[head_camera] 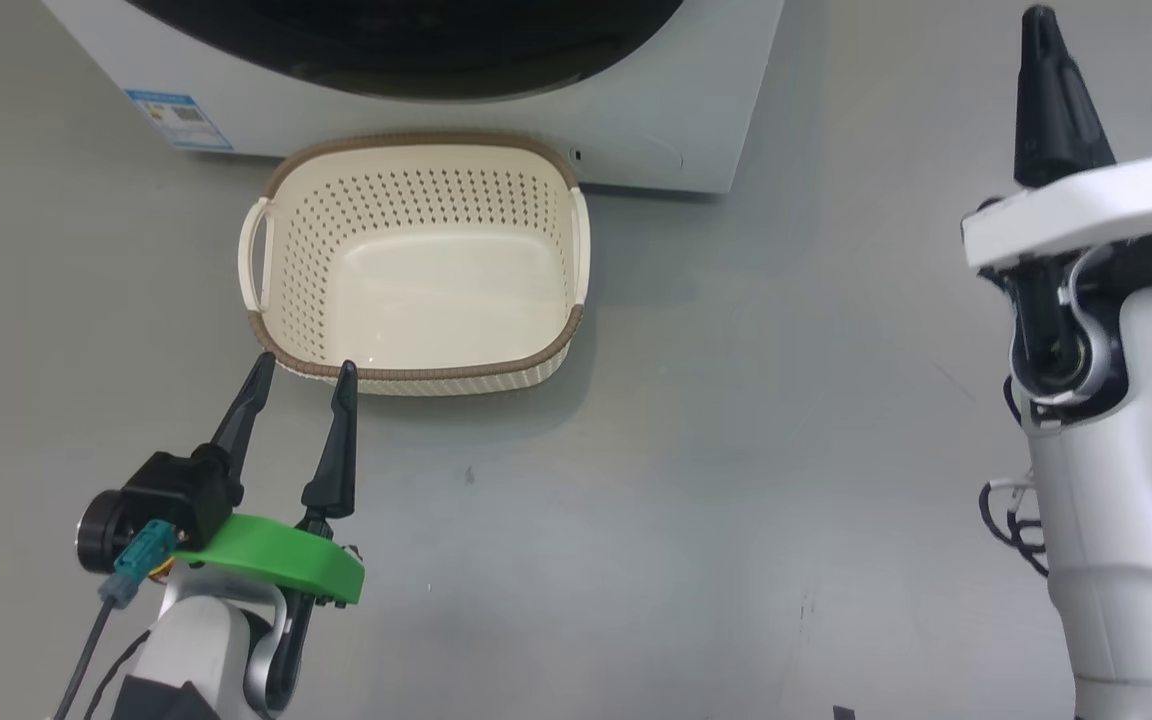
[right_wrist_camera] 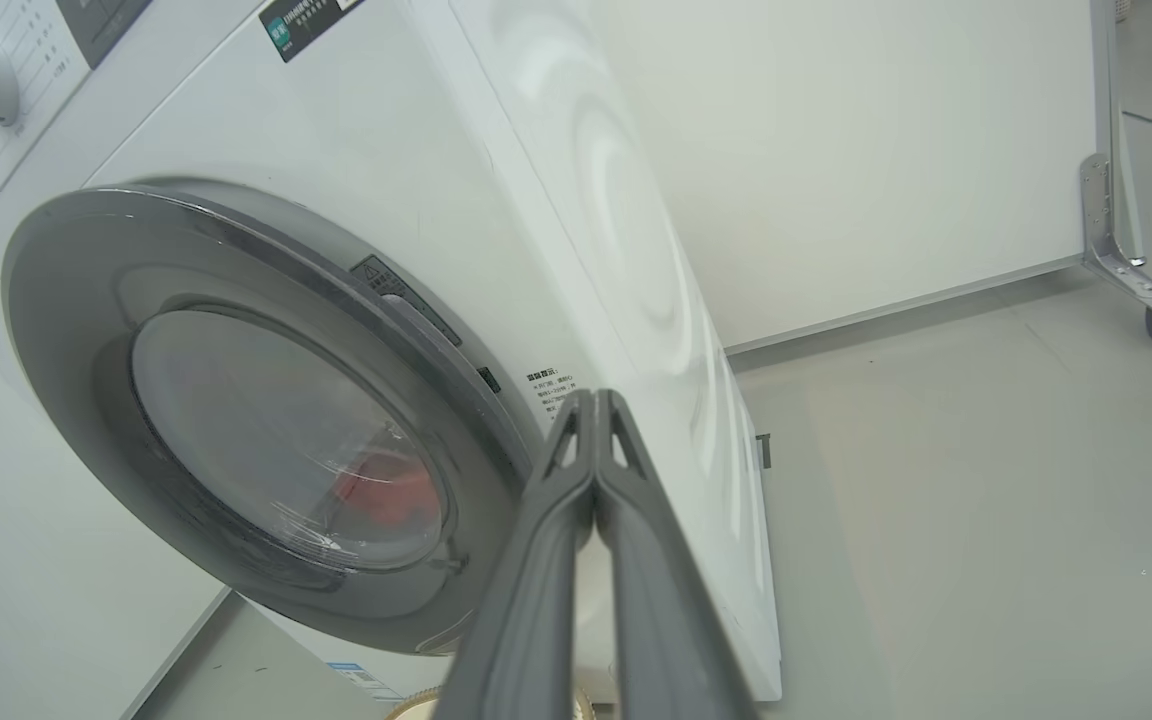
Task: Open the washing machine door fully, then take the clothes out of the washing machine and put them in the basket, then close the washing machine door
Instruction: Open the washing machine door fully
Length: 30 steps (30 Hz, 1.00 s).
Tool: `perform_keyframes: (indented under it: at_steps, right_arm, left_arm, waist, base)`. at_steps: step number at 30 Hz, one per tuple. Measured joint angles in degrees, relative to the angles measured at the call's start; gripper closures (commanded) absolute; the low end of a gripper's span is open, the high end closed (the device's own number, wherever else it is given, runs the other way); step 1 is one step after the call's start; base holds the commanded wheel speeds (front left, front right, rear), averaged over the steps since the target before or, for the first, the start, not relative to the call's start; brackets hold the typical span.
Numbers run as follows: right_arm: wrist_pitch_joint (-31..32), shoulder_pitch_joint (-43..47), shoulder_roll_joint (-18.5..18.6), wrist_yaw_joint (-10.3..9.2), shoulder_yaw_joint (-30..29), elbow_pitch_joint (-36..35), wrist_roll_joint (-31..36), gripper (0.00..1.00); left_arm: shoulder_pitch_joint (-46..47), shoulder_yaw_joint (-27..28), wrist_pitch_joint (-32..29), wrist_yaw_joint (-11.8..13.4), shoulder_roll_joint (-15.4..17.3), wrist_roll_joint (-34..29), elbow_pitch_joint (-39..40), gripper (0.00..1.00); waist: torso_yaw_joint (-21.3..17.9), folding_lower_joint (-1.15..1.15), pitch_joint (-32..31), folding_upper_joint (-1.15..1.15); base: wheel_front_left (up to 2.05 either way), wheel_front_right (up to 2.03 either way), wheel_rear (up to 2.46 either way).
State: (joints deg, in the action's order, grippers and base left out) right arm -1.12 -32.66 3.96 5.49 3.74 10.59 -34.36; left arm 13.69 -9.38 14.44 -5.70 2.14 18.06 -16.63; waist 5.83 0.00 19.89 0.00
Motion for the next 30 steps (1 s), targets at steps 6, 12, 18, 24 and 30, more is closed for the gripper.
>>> perform_keyframes:
  at_steps: [6,12,18,24,30]
  right_arm:
    - [5.67,-7.30,-0.19,-0.01,-1.78,-0.33,-7.81,1.00]
    - [13.63,-17.51,-0.20,-1.72,-3.93,0.92,-17.63,1.00]
    - [18.72,-24.59,-0.08,-5.21,-5.20,2.96,-23.39,1.00]
    - [22.41,-30.25,0.10,-7.23,-4.25,5.10,-23.75,1.00]
    - [24.36,-34.79,0.16,-9.17,-4.75,7.78,-27.11,1.00]
  left_arm:
    - [2.61,-0.76,0.00,-0.18,-0.08,0.02,0.48,0.00]
    - [5.25,-1.51,0.00,-0.66,-0.26,1.12,0.71,0.00]
    - [7.50,-2.36,0.00,-0.74,-0.43,2.74,0.83,0.00]
    - [9.39,-3.66,0.01,-0.78,-0.68,3.85,0.79,0.00]
    - [10.96,-3.50,0.01,-1.18,-0.77,5.17,1.37,0.00]
  waist:
    - [1.52,0.00,3.90,0.00]
    - [4.00,0.00,8.94,0.00]
    - [6.04,0.00,12.71,0.00]
    - [8.08,0.00,15.75,0.00]
    - [9.87,0.00,18.01,0.00]
  base:
    - [0.00,0.00,0.00]
    - [0.00,0.00,0.00]
    - [0.00,0.00,0.00]
    - [0.00,0.00,0.00]
    - [0.00,0.00,0.00]
